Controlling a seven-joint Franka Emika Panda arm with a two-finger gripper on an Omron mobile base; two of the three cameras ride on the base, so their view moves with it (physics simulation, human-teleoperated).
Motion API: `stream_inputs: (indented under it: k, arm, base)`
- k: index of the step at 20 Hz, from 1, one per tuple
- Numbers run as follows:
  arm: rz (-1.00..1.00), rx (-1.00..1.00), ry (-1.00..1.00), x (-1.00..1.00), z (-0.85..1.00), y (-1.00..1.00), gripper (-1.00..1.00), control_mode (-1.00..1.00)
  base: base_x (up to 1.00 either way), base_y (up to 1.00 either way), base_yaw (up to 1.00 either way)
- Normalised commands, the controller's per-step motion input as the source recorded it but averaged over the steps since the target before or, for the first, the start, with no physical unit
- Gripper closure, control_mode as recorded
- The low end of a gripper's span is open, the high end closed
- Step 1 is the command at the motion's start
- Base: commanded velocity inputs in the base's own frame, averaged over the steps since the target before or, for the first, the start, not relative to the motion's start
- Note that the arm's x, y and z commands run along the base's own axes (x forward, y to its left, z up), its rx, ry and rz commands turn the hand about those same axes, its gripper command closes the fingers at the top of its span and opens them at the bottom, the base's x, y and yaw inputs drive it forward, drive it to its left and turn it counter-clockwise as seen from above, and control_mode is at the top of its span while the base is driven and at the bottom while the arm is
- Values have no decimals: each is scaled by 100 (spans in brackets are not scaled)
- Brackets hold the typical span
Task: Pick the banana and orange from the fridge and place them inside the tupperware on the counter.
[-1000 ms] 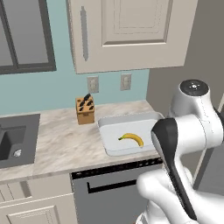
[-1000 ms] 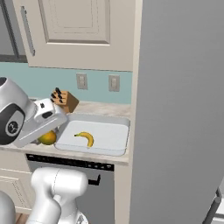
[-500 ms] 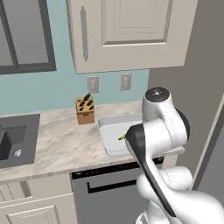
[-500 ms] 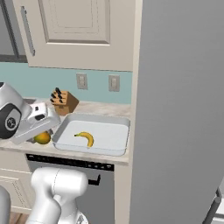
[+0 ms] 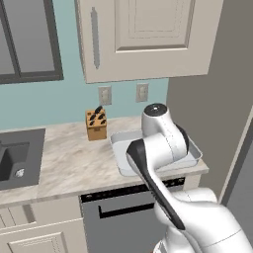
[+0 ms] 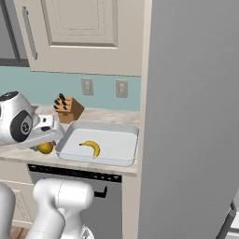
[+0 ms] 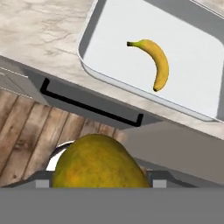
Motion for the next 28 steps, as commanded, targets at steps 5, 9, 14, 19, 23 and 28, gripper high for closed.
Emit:
stream_inputs:
  k: [5, 9, 14, 19, 23, 28]
  arm:
    - [-5, 9, -2, 48, -34, 0, 100, -100]
    - [0, 5, -18, 39, -35, 0, 100, -100]
    - [0, 0, -7, 35, -14, 0, 100, -100]
    - [-2, 1, 5, 30, 0, -2, 100, -100]
    - [-3, 4, 19, 33, 0, 0, 100, -100]
    - [-2, 1, 9, 42, -18, 0, 100, -100]
  base:
    - [0, 0, 0]
    - [0, 0, 0]
    - [0, 0, 0]
    - [0, 0, 0]
    - [0, 0, 0]
    - [0, 0, 0]
